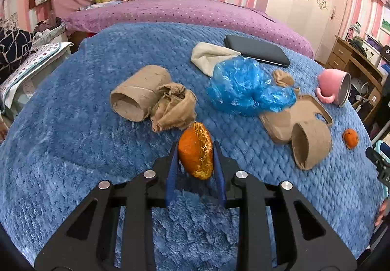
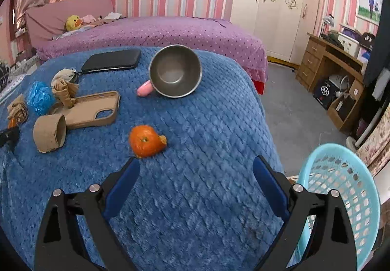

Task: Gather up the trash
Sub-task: 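Grasp the orange peel with left tool while right tool moves toward the tangerine, then close the right tool around the tangerine on the blanket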

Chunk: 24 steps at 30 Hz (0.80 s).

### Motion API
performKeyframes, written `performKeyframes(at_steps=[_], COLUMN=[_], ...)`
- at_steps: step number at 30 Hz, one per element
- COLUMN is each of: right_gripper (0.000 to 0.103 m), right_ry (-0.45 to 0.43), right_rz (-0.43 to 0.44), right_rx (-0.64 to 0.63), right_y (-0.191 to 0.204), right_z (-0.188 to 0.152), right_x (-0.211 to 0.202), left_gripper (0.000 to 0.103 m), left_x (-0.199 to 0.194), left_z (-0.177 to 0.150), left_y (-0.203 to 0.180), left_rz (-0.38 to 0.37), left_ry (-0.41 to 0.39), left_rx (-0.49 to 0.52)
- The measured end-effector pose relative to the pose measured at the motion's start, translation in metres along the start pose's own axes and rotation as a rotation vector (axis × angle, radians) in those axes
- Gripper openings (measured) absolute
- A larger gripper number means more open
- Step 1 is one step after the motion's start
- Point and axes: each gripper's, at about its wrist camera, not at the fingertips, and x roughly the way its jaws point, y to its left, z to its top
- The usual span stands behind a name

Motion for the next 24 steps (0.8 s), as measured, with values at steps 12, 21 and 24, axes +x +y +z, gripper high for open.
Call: performKeyframes(at_steps=[12,21,24], right_gripper=[0.081,0.034,0.03], right_ry=[0.05,0.09,0.064], right_rz=[0.066,0.121,0.14], right_rx=[-0.057,-0.095,-0.089], right_y=[0.029,0.044,0.043], right_z=[0.018,0.018,0.019], right_x=[0.029,0.044,0.038], left_gripper=[0.026,0.026,0.026], left_x=[0.003,0.003,0.001], left_z=[0.003,0.005,0.004], left_y=[0.005,-0.001,-0.004], left_rz=[-0.005,0.018,0.026], left_ry=[0.005,-0.014,-0.024], left_rx=[-0.022,-0.007,0.004])
